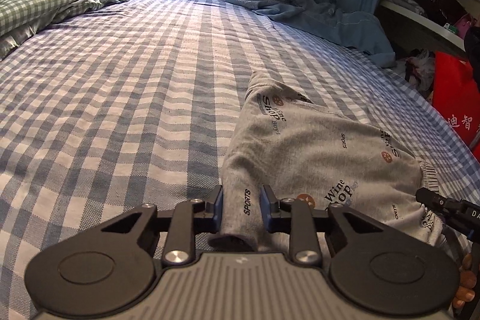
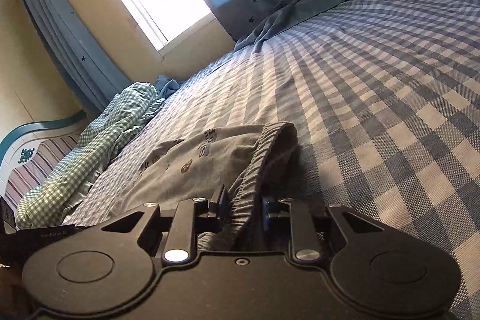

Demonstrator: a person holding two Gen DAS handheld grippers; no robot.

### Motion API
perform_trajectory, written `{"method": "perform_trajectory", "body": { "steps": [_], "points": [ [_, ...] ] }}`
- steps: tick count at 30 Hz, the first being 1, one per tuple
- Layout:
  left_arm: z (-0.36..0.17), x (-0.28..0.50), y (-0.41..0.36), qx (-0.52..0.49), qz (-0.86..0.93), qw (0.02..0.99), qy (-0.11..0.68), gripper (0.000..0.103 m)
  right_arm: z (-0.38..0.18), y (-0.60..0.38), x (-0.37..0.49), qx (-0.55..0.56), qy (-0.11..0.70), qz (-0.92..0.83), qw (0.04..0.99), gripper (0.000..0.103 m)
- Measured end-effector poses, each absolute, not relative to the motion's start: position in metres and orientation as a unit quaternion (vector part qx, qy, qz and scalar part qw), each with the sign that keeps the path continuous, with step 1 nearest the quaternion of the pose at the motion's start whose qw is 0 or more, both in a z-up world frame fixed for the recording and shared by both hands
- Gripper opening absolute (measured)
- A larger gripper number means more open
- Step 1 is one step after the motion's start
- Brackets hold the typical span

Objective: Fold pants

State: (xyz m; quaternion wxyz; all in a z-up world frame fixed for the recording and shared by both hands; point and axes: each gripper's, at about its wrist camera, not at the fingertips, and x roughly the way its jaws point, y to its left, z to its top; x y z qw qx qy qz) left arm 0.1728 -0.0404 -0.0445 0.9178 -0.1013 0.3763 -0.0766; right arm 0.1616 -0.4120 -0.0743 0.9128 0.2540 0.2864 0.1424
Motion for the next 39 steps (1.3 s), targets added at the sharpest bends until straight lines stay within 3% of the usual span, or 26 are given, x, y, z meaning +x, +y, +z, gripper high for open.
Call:
{"method": "perform_trajectory", "body": {
  "steps": [8, 12, 19, 27, 32, 39],
  "points": [
    [-0.043, 0.172, -0.043, -0.092, -0.074, 0.920, 0.375, 0.023, -0.074, -0.410, 0.162, 0.252, 0.286, 0.140, 0.914, 0.023],
    [-0.043, 0.172, -0.043, -0.093, -0.076, 0.920, 0.374, 0.023, -0.076, -0.415, 0.164, 0.265, 0.292, 0.136, 0.909, 0.032],
    [-0.046, 0.170, -0.042, -0.092, -0.080, 0.921, 0.371, 0.022, -0.078, -0.417, 0.167, 0.276, 0.295, 0.139, 0.904, 0.033],
    [-0.031, 0.177, -0.039, -0.095, -0.101, 0.920, 0.367, 0.011, -0.057, -0.397, 0.169, 0.216, 0.293, 0.119, 0.924, 0.016],
    [-0.007, 0.197, -0.029, -0.119, -0.131, 0.918, 0.355, 0.011, -0.029, -0.385, 0.185, 0.214, 0.275, 0.126, 0.929, 0.013],
    [0.036, 0.217, -0.021, -0.069, -0.135, 0.938, 0.311, 0.010, 0.022, -0.335, 0.226, 0.180, 0.244, 0.169, 0.938, 0.012]
  ]
}}
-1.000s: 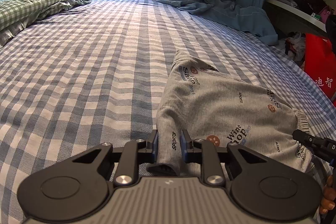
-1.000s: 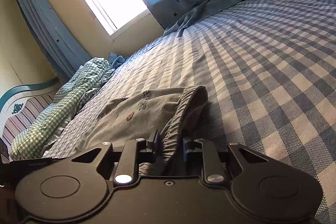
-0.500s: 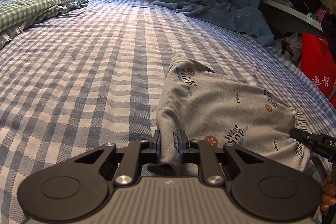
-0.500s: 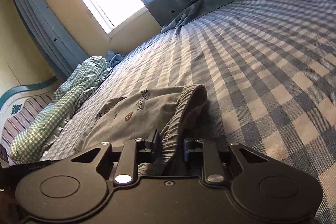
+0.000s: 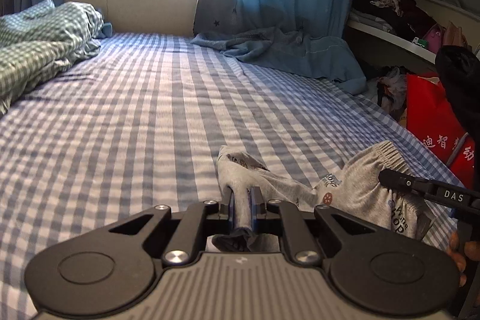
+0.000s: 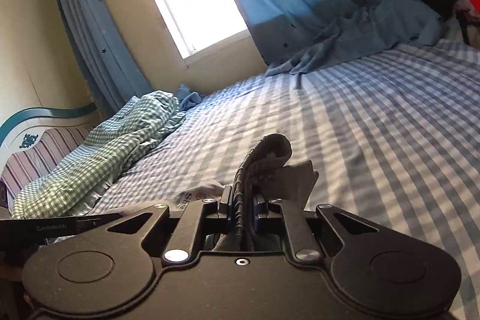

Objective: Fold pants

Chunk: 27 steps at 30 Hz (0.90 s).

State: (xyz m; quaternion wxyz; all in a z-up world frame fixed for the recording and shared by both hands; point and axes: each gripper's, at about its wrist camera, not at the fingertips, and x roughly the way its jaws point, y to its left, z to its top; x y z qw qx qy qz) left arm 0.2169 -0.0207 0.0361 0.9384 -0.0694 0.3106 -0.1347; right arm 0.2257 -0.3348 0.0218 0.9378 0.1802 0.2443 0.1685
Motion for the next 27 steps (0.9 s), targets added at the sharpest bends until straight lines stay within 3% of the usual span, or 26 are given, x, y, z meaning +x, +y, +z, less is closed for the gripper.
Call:
{"method": "perform_trajectory", "body": {
  "steps": [8, 15, 23, 25, 27],
  "points": [
    [0.057, 0.222, 0.043, -0.053, -0.062, 0.959, 0.273, 0.011, 0.040, -0.244, 0.270, 0.151, 0.224, 0.228, 0.935, 0.012],
    [0.022, 0.206, 0.105, -0.094, -0.016, 0.944, 0.316, 0.010, 0.002, -0.183, 0.285, 0.147, 0.266, 0.261, 0.916, 0.012],
    [-0.010, 0.185, 0.124, -0.131, -0.002, 0.933, 0.336, 0.011, -0.011, -0.195, 0.274, 0.152, 0.284, 0.226, 0.920, 0.014],
    [-0.011, 0.184, 0.123, -0.132, 0.001, 0.931, 0.341, 0.012, -0.013, -0.198, 0.271, 0.145, 0.291, 0.222, 0.919, 0.016],
    [-0.011, 0.182, 0.122, -0.135, 0.013, 0.927, 0.349, 0.021, -0.014, -0.200, 0.267, 0.135, 0.296, 0.210, 0.922, 0.023]
  ]
}}
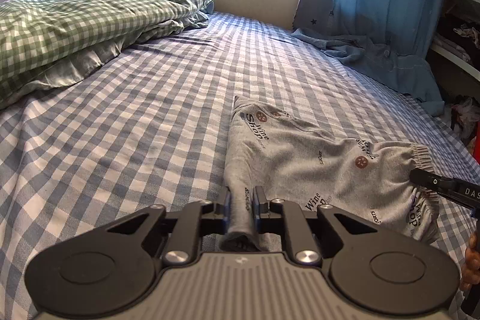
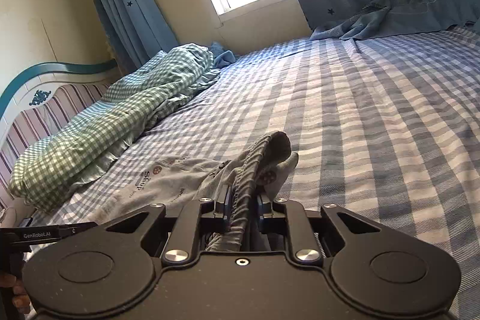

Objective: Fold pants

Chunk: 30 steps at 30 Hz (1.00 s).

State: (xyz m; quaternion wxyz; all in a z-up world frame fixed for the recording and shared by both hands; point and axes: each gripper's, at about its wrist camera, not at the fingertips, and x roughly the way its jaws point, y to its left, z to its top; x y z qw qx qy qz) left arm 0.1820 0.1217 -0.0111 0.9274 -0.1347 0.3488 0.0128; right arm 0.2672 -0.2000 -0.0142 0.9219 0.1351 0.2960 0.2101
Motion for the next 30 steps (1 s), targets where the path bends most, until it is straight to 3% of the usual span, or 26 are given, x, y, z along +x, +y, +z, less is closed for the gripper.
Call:
{"method": "perform_trajectory", "body": {
  "steps": [1, 3, 5, 7, 10, 11, 12, 15, 17, 30],
  "points": [
    [-0.011, 0.181, 0.121, -0.136, 0.018, 0.926, 0.352, 0.025, -0.015, -0.201, 0.265, 0.132, 0.298, 0.204, 0.923, 0.024],
    [-0.008, 0.175, 0.121, -0.138, 0.021, 0.926, 0.351, 0.045, -0.014, -0.205, 0.258, 0.132, 0.297, 0.194, 0.925, 0.030],
    [-0.004, 0.169, 0.119, -0.130, 0.026, 0.929, 0.346, 0.057, -0.011, -0.208, 0.249, 0.132, 0.291, 0.192, 0.928, 0.034],
    [0.002, 0.162, 0.115, -0.118, 0.029, 0.932, 0.342, 0.064, -0.003, -0.206, 0.238, 0.123, 0.281, 0.192, 0.932, 0.040],
    [0.011, 0.146, 0.109, -0.112, 0.028, 0.936, 0.332, 0.077, 0.011, -0.202, 0.216, 0.103, 0.258, 0.194, 0.941, 0.063],
    [0.014, 0.140, 0.108, -0.113, 0.028, 0.938, 0.326, 0.085, 0.015, -0.201, 0.208, 0.097, 0.250, 0.191, 0.944, 0.079],
    [0.017, 0.133, 0.106, -0.113, 0.028, 0.940, 0.320, 0.091, 0.019, -0.200, 0.200, 0.093, 0.242, 0.188, 0.947, 0.090],
    [0.024, 0.115, 0.100, -0.104, 0.031, 0.946, 0.305, 0.101, 0.029, -0.196, 0.174, 0.083, 0.217, 0.179, 0.956, 0.098],
    [0.028, 0.102, 0.095, -0.092, 0.039, 0.951, 0.293, 0.102, 0.034, -0.194, 0.155, 0.077, 0.202, 0.169, 0.962, 0.102],
    [0.008, 0.017, 0.087, -0.072, 0.043, 0.963, 0.256, 0.103, 0.019, -0.177, 0.047, 0.022, 0.161, 0.131, 0.978, 0.102]
  ]
}}
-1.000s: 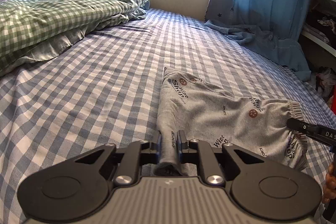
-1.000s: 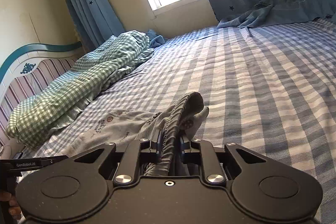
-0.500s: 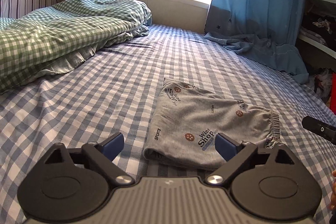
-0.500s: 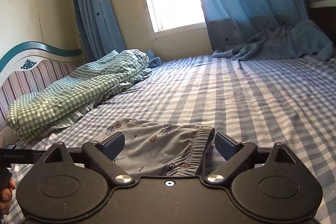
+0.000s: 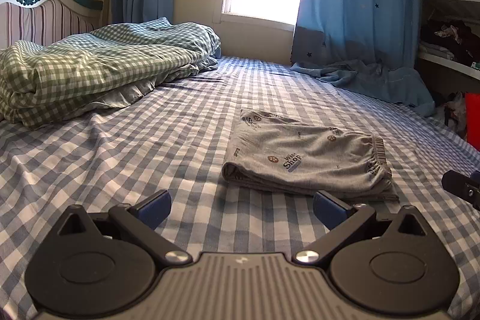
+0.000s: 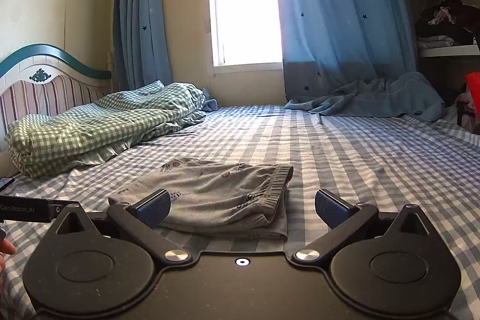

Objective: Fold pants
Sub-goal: 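Release the folded pants and withdraw both grippers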

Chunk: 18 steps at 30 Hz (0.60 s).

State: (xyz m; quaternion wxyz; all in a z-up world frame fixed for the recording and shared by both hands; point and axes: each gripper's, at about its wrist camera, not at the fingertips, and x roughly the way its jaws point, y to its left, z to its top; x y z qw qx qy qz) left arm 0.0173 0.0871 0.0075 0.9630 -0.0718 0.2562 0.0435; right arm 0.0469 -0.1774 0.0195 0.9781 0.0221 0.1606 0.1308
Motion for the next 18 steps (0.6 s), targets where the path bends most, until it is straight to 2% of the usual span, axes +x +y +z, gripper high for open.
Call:
{"method": "perform_trajectory", "body": {
  "steps": [18],
  "points": [
    [-0.011, -0.013, 0.076, -0.050, 0.027, 0.965, 0.255, 0.103, -0.004, -0.176, 0.025, 0.015, 0.187, 0.118, 0.975, 0.102]
  ]
}}
